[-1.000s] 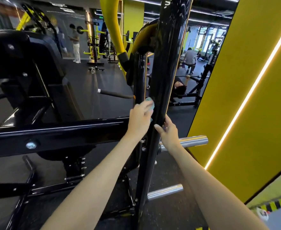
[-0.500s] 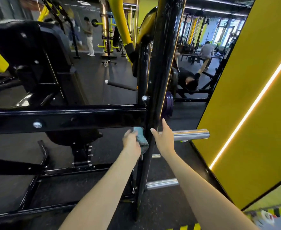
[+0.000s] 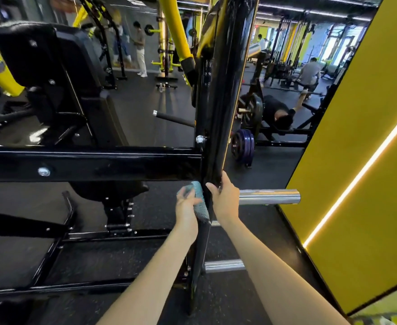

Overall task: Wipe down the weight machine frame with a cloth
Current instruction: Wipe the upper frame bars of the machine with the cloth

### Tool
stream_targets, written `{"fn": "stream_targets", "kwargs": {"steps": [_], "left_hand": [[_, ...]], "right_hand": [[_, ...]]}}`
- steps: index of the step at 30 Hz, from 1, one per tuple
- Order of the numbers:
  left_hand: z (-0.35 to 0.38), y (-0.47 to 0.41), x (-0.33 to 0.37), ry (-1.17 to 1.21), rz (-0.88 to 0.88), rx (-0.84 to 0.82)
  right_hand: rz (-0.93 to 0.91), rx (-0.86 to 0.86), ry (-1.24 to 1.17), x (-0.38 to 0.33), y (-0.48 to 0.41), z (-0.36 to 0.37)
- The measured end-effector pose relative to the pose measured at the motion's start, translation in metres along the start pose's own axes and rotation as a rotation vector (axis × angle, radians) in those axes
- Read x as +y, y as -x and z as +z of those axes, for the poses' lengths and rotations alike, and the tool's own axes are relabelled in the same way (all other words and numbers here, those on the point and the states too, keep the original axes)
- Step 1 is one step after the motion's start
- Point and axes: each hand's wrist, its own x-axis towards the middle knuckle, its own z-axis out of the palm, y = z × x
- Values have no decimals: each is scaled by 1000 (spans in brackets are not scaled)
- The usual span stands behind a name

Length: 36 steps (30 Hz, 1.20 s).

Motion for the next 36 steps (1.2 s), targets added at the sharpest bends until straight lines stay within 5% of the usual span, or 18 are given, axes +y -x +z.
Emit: {"fn": "stream_targets", "kwargs": {"steps": [6,13,23,27,30,32,34,36], "left_hand": [[3,-9,-4,-56,63,20],[16,-5,-1,205,-45,16],[25,11,4,22,32,42],[-1,14,6,-64,36,-82],[-43,12,24,-62,11,-248],[-81,9,43,-90,-15,-180],[-122,12,61,-204,-22,-138],[-163,15,80,-320,-50,-142]], "right_hand": [[13,-22,32,0,-5,2],[16,12,-13,0,-3,5],[56,8,-40,-4,-3,5],[68,11,-65,-2,-1,7],[198,142,-109,-1,17,20],[397,264,-112,-8,49,36],[514,114,-214,-17,87,65],[626,-236,-437,-33,115,107]]}}
